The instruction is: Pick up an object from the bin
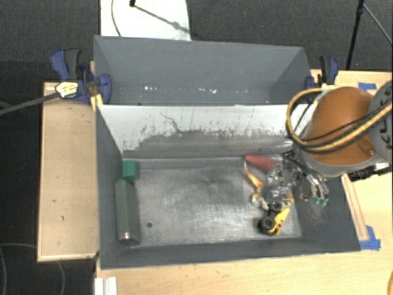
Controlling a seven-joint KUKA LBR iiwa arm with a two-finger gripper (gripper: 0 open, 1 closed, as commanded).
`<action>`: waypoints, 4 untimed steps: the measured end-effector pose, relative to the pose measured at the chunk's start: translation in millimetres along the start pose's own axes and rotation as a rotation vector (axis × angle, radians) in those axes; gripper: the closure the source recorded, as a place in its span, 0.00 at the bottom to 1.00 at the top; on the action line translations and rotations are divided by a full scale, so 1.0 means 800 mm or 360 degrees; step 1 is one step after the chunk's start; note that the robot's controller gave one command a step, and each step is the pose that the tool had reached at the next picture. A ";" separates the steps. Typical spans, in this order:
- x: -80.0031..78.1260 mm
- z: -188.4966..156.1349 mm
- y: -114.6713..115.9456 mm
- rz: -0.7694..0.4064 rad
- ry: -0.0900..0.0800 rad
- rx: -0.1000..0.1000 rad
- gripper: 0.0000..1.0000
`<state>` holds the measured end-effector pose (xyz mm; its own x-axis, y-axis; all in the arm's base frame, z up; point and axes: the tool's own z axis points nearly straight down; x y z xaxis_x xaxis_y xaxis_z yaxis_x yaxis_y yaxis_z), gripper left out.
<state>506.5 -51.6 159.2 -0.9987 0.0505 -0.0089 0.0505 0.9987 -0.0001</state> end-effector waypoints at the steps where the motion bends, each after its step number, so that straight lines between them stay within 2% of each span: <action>1: 0.008 -0.047 0.008 -0.0153 0.0024 -0.0002 1.00; 2: -0.034 -0.136 -0.001 -0.0860 0.0008 -0.0004 1.00; 3: -0.034 -0.136 -0.001 -0.0856 0.0009 -0.0004 0.00; 4: -0.034 -0.136 -0.001 -0.0854 0.0009 -0.0005 0.00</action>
Offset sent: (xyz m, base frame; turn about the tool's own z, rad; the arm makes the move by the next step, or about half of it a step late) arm 0.0249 -0.0021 0.1084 -0.5430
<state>532.4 -53.6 268.3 -0.8842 -0.4671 -0.0032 -0.4671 0.8842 -0.0004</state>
